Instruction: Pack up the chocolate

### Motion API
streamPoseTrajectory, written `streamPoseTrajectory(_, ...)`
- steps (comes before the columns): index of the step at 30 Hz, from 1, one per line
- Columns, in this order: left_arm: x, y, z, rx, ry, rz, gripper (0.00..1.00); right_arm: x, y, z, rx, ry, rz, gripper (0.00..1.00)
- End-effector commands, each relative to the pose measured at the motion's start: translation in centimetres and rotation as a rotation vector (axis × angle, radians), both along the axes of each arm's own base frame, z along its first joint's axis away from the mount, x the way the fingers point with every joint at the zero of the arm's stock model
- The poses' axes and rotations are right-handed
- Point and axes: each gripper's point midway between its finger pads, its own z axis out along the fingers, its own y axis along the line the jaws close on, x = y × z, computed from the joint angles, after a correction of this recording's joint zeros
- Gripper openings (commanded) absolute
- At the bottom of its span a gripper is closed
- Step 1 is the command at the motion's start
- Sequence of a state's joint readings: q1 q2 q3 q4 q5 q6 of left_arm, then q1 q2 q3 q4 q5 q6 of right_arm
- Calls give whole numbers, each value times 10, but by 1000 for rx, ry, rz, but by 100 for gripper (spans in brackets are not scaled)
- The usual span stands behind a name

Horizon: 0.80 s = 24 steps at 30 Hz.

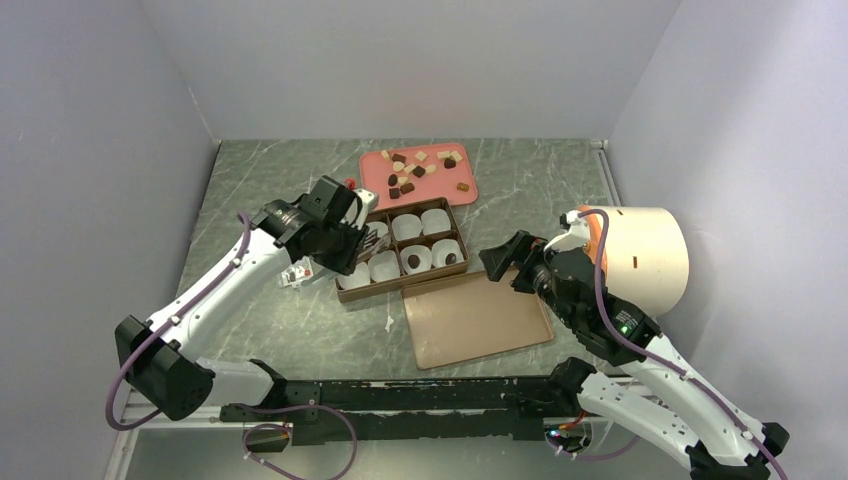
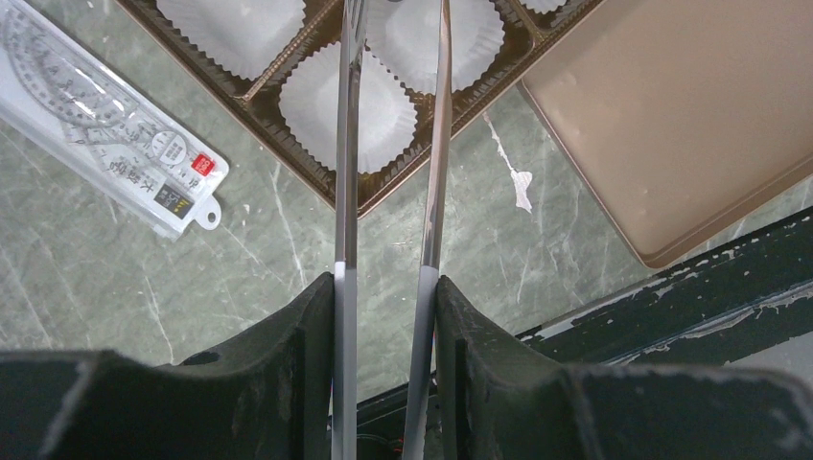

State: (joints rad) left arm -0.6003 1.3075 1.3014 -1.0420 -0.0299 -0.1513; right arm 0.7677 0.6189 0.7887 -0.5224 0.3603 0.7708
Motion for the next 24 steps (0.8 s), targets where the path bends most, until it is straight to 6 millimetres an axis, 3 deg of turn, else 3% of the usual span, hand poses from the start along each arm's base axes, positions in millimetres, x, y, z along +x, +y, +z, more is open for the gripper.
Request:
streamPoseTrajectory(1, -2, -8, -3, -35, 7, -21, 26, 1, -1, 14, 36, -40, -7, 96)
streamPoseTrajectory(12, -4, -8, -32, -10, 53, -24, 29, -2, -6, 16, 32, -45, -17, 96)
streamPoseTrajectory(24, 2, -10, -36, -5, 40, -23, 31, -1, -7, 21, 31, -54, -15, 96)
